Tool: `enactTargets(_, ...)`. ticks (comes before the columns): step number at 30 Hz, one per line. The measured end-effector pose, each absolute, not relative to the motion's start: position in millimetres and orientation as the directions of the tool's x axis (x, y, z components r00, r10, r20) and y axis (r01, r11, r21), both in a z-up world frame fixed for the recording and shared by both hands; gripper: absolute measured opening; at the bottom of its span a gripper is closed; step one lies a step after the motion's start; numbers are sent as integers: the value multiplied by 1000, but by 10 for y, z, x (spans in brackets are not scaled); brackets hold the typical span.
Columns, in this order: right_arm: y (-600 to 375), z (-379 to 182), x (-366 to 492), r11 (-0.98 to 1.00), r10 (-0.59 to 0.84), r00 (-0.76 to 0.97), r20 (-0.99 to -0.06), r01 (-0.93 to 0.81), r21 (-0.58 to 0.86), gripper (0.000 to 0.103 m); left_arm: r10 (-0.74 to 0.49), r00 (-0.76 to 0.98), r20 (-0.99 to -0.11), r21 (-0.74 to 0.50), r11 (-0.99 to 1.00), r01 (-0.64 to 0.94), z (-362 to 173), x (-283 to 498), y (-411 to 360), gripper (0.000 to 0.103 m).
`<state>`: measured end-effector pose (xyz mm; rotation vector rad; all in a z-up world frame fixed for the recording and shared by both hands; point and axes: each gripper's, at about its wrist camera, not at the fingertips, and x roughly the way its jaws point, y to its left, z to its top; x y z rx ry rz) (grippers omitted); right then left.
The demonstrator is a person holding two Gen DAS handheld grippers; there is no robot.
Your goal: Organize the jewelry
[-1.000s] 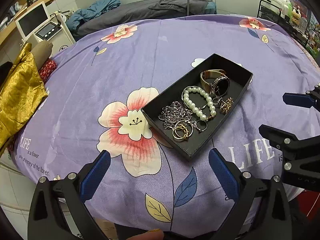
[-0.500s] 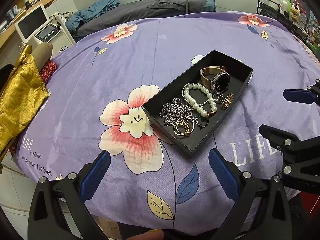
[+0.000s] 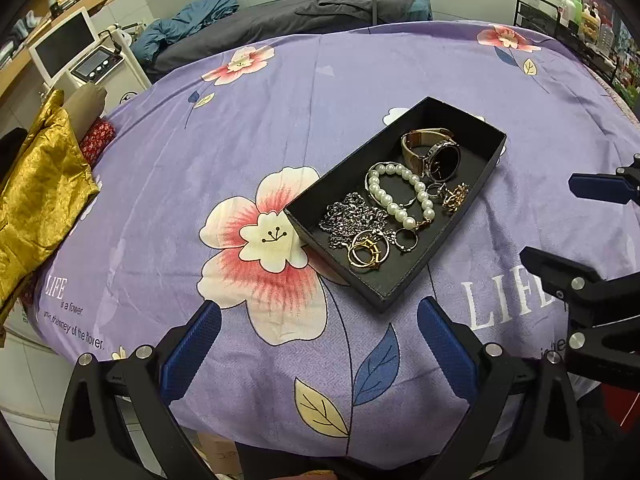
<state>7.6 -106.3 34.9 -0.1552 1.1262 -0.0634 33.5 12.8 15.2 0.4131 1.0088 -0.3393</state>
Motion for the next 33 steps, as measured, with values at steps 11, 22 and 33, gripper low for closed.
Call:
enactTargets(11, -1076, 364, 72, 986, -133, 431, -893, -29, -161, 74, -66, 497, -865, 200, 864, 462, 136, 325, 107, 96)
enactTargets(22, -1075, 361, 75, 987, -131, 432, -893, -25, -157, 74, -66, 501, -863, 199, 867, 457, 125, 322, 123, 96)
enactTargets(33, -1054, 345, 79, 987, -132, 431, -893, -28, -160, 74, -73, 477, -876, 181, 867, 465, 123, 322, 116, 96)
